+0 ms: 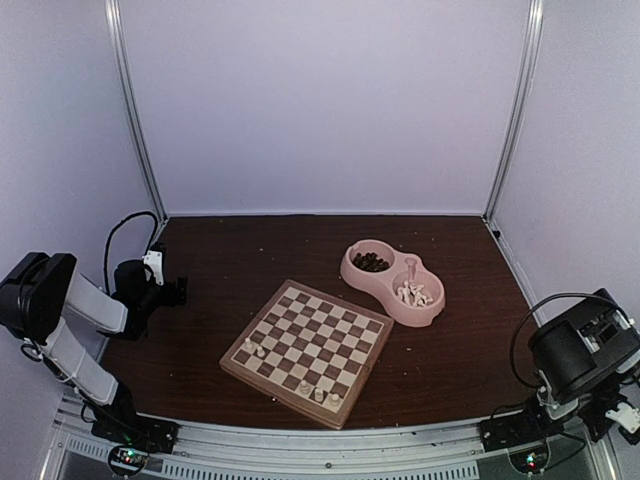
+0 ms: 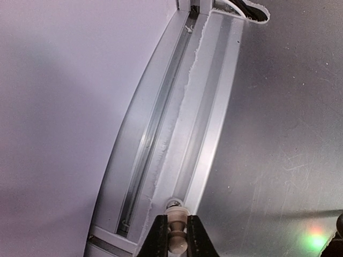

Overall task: Set up the chess pieces on the board
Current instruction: Pick up the pawn from the corner of the board.

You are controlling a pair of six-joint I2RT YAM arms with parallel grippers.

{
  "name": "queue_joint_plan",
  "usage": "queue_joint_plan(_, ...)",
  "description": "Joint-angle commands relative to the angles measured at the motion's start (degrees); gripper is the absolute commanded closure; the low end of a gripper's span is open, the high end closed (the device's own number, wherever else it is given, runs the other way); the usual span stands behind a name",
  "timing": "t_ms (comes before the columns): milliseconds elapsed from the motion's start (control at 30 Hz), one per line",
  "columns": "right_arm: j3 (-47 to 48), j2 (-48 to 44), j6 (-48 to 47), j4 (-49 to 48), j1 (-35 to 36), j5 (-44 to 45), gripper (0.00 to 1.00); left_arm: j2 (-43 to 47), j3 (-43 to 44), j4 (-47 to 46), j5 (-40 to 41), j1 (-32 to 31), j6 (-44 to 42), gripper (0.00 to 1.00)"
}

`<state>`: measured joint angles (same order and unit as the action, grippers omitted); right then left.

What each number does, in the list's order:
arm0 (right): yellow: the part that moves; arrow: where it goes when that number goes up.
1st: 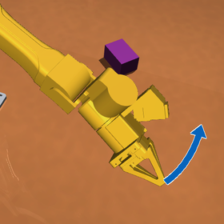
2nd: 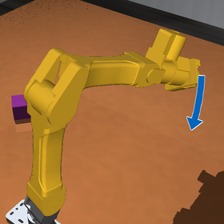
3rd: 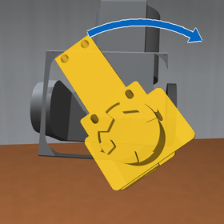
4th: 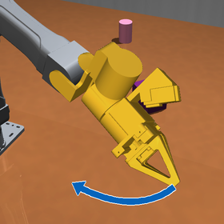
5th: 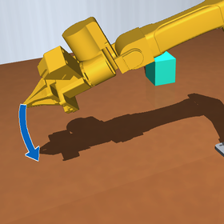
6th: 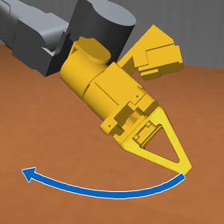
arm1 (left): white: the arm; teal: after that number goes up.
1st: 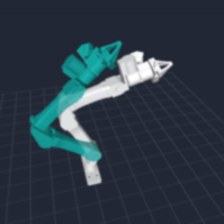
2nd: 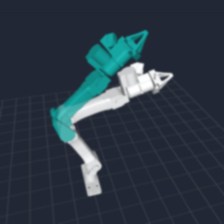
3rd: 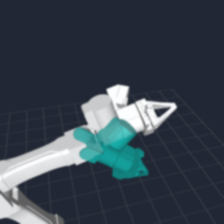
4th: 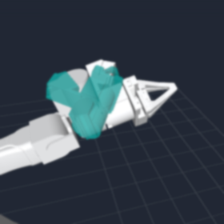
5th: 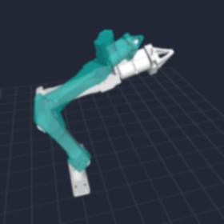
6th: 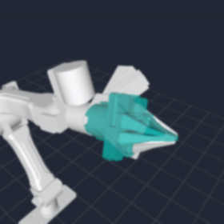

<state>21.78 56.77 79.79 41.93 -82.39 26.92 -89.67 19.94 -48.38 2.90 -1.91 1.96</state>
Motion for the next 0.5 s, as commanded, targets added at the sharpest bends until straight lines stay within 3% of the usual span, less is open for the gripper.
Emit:
queue_joint_plan(0,0.28,-0.69,0.63,1.19,-0.32,0.14,0.99,-0.16,0.61,-1.82,-0.17,0.51,-0.37,0.02)
queue_joint_plan(467,5.68,-2.74,-1.3,5.8,0.09,-4.22,1.0,-0.16,0.61,-1.83,-0.17,0.51,-0.37,0.02)
